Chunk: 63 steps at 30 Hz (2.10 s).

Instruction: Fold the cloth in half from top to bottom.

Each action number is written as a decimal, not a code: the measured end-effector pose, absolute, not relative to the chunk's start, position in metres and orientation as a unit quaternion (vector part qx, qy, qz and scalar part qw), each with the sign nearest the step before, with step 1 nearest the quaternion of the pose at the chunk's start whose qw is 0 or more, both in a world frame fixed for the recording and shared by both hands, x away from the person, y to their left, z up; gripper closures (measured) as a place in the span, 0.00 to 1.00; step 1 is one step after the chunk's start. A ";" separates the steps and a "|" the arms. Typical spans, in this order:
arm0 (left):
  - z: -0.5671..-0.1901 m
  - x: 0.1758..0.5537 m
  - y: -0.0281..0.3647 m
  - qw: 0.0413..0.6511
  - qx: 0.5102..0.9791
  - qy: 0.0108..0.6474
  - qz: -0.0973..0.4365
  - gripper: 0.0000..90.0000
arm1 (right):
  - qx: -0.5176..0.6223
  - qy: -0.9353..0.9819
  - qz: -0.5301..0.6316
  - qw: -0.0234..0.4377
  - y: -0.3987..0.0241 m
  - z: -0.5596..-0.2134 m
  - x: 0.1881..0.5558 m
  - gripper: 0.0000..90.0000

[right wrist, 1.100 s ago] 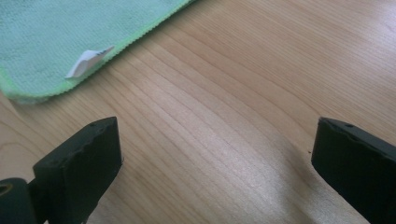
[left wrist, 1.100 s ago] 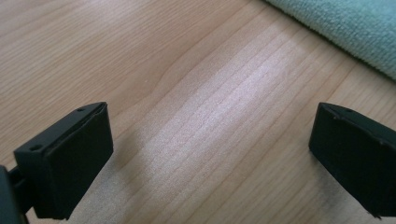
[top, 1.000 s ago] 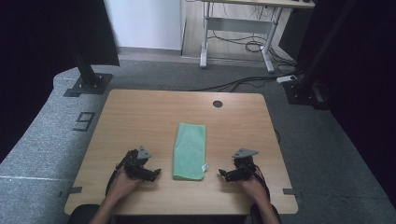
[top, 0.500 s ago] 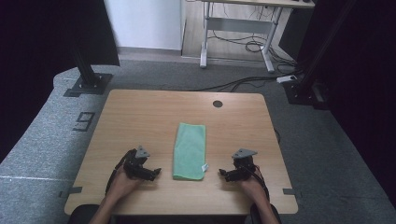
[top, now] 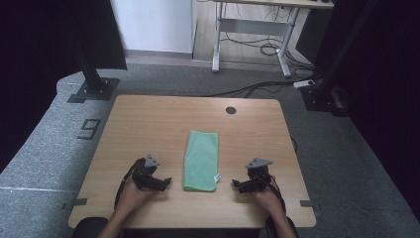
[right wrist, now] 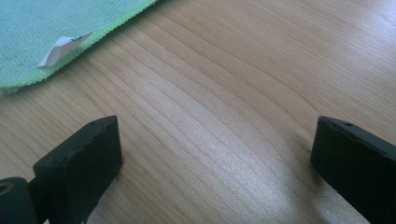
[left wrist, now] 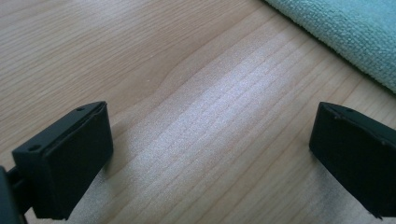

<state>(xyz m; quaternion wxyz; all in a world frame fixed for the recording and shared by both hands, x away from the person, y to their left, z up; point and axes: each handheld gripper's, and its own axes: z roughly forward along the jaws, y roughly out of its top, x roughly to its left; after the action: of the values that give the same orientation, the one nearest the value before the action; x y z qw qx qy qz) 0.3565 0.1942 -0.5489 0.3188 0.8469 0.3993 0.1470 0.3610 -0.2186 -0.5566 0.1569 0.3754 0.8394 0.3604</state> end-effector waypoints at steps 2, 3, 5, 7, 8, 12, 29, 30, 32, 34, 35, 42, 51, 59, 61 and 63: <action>-0.548 0.358 0.194 0.317 0.848 0.399 0.146 0.00 | 0.377 0.839 0.361 0.158 -0.219 -0.557 0.361 0.03; -0.548 0.359 0.193 0.315 0.848 0.402 0.145 0.00 | 0.378 0.837 0.364 0.159 -0.219 -0.556 0.361 0.06; -0.546 0.362 0.190 0.312 0.849 0.401 0.146 0.00 | 0.381 0.834 0.365 0.161 -0.218 -0.556 0.361 0.09; -0.545 0.363 0.189 0.314 0.848 0.401 0.146 0.00 | 0.381 0.833 0.367 0.161 -0.217 -0.554 0.361 0.14; -0.543 0.364 0.188 0.317 0.848 0.400 0.146 0.00 | 0.381 0.833 0.367 0.161 -0.217 -0.554 0.361 0.14; -0.537 0.369 0.183 0.331 0.845 0.395 0.145 0.00 | 0.375 0.835 0.371 0.160 -0.212 -0.551 0.362 0.15; -0.525 0.393 0.150 0.351 0.847 0.374 0.140 0.00 | 0.351 0.836 0.402 0.130 -0.178 -0.535 0.379 0.15; -0.524 0.394 0.148 0.350 0.848 0.373 0.142 0.00 | 0.351 0.836 0.402 0.130 -0.178 -0.535 0.379 0.15; -0.524 0.397 0.145 0.350 0.848 0.372 0.143 0.00 | 0.348 0.838 0.401 0.125 -0.170 -0.534 0.384 0.15; -0.525 0.400 0.143 0.348 0.848 0.372 0.146 0.00 | 0.343 0.841 0.400 0.123 -0.164 -0.535 0.387 0.15; -0.526 0.401 0.142 0.346 0.849 0.372 0.147 0.00 | 0.342 0.842 0.399 0.123 -0.161 -0.535 0.389 0.15; -0.539 0.406 0.140 0.327 0.854 0.377 0.148 0.00 | 0.339 0.848 0.389 0.121 -0.147 -0.540 0.399 0.15; -0.545 0.404 0.137 0.316 0.860 0.371 0.151 0.00 | 0.338 0.857 0.367 0.130 -0.140 -0.548 0.409 0.15; -0.544 0.397 0.135 0.309 0.866 0.363 0.149 0.02 | 0.338 0.857 0.366 0.128 -0.141 -0.550 0.404 0.15; -0.543 0.393 0.136 0.306 0.869 0.360 0.146 0.02 | 0.334 0.860 0.364 0.127 -0.140 -0.550 0.401 0.15; -0.543 0.389 0.136 0.305 0.870 0.358 0.145 0.02 | 0.329 0.864 0.362 0.123 -0.140 -0.550 0.394 0.14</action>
<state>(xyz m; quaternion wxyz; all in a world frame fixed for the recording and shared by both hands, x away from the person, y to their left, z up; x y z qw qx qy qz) 0.3886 0.1358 -0.5432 0.3052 0.8704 0.3582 0.1445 0.3939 -0.1401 -0.5496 0.1232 0.3288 0.8635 0.3620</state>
